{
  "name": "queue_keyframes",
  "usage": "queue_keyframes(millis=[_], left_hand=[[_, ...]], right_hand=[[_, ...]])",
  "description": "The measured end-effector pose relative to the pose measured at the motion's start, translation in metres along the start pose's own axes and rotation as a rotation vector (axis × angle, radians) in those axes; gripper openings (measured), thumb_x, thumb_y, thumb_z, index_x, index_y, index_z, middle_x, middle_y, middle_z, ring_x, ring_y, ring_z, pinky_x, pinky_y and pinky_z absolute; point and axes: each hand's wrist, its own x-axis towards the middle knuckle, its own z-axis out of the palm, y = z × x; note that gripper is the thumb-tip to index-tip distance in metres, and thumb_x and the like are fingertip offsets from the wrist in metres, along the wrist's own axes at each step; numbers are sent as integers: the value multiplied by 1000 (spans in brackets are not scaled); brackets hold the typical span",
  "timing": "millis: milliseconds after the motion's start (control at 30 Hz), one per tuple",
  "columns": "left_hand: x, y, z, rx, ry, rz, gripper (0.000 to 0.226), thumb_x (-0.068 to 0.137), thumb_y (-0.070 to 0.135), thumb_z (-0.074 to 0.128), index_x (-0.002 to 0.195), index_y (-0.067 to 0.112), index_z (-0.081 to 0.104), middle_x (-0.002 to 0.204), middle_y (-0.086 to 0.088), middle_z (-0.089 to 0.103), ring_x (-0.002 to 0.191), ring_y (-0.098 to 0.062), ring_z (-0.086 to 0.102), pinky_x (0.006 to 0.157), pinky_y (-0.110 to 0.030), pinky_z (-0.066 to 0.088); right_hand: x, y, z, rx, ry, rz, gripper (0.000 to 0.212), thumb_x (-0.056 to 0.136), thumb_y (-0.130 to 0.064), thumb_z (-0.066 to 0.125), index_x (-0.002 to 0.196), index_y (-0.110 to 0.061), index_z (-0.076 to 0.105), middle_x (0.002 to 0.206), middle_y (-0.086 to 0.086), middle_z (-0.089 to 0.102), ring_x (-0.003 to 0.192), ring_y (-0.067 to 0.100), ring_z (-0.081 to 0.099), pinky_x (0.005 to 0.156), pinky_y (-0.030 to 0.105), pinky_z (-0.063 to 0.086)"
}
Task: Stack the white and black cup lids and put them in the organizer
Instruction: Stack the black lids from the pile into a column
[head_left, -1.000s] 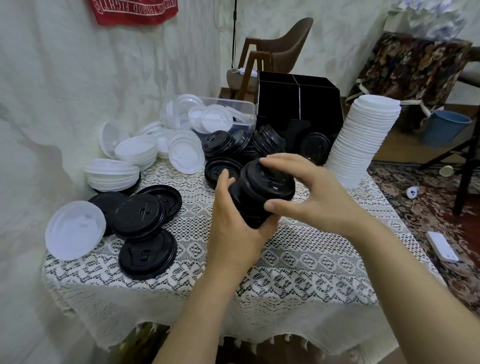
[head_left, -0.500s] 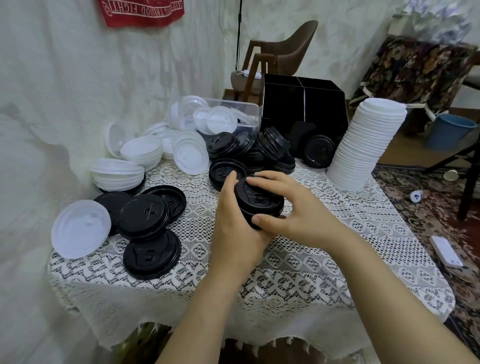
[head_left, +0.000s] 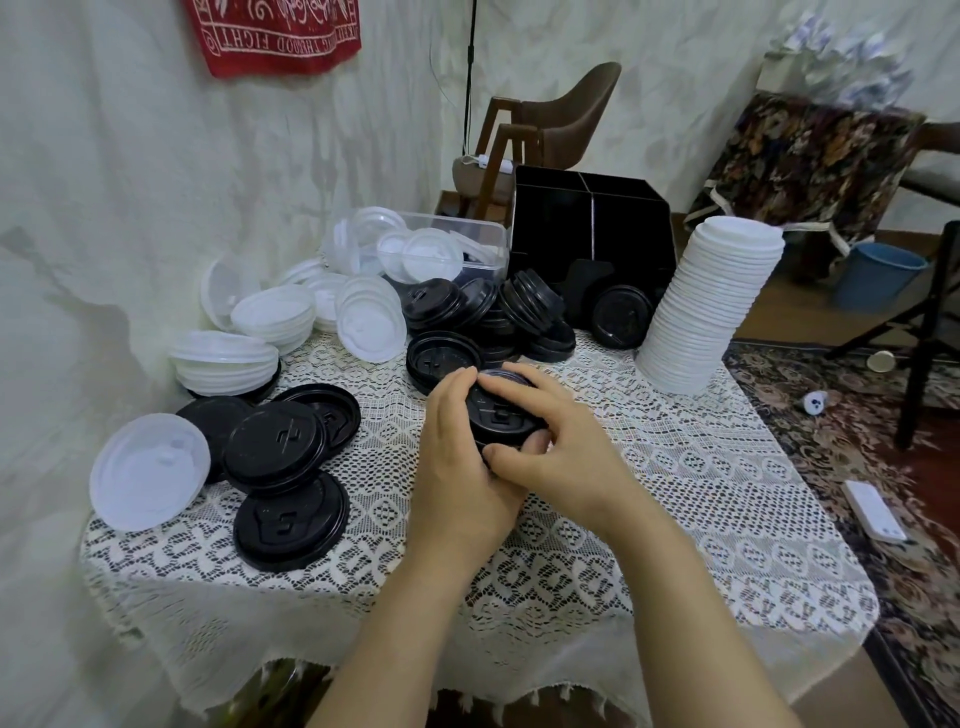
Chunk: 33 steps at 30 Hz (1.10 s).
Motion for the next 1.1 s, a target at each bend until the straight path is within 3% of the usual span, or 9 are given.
queue_keyframes(millis=[67,233,467,600,767,833,933,1033,1100], left_hand=[[0,0,0,8,-6,1,82,75,58,57,141,15,33,138,0,38,127,-13,42,102,-34,44],[-1,0,-3,12,-37,-20,81,76,50,65,142,18,31,138,4,37,127,-11,41,103,-27,41],[1,0,-14,75,-152,-44,89,73,47,70,146,32,21,143,10,32,126,-7,40,101,-27,42],[2,0,-16,93,-178,-57,84,76,30,65,146,36,20,143,13,32,125,-5,41,100,-24,41],[4,-1,-11,52,-202,-82,86,78,18,70,146,38,20,142,16,33,121,4,38,90,-1,30],[4,-1,-7,-7,-214,-112,89,77,19,72,146,40,20,141,15,36,122,2,41,94,-6,35],[5,3,-2,-88,-227,-132,88,76,22,75,136,57,20,140,15,40,125,-4,46,101,-27,44],[7,9,6,-111,-214,-107,87,77,22,78,108,80,20,129,22,44,120,0,48,98,-27,46],[8,9,11,-117,-213,-103,87,78,21,78,104,82,22,125,23,47,118,-1,50,97,-29,47]], right_hand=[[-4,2,8,34,36,-14,60,72,-21,70,128,-39,56,140,-22,38,120,-21,36,94,-1,31],[-5,6,13,50,62,-30,59,68,-27,66,124,-40,51,141,-13,40,131,-5,37,111,20,33],[-9,13,13,140,63,-28,65,71,-25,72,131,-34,48,132,-12,49,122,0,48,101,19,42],[-10,13,13,166,56,-31,63,76,-15,76,130,-31,48,126,-16,52,118,-2,51,100,23,45],[-8,13,6,187,74,-26,63,73,-12,77,127,-30,51,122,-16,56,115,-2,54,97,20,46],[-8,15,-1,192,79,-10,63,74,-6,78,126,-31,52,117,-22,57,113,-5,54,96,18,46],[-9,19,-14,192,95,3,63,76,0,77,123,-34,53,117,-25,57,111,-8,54,94,16,46],[-10,23,-25,213,112,21,63,76,3,75,122,-35,53,114,-27,58,109,-9,55,88,12,46],[-9,24,-27,213,112,26,63,76,4,74,122,-35,53,110,-29,59,107,-10,55,86,10,45]])
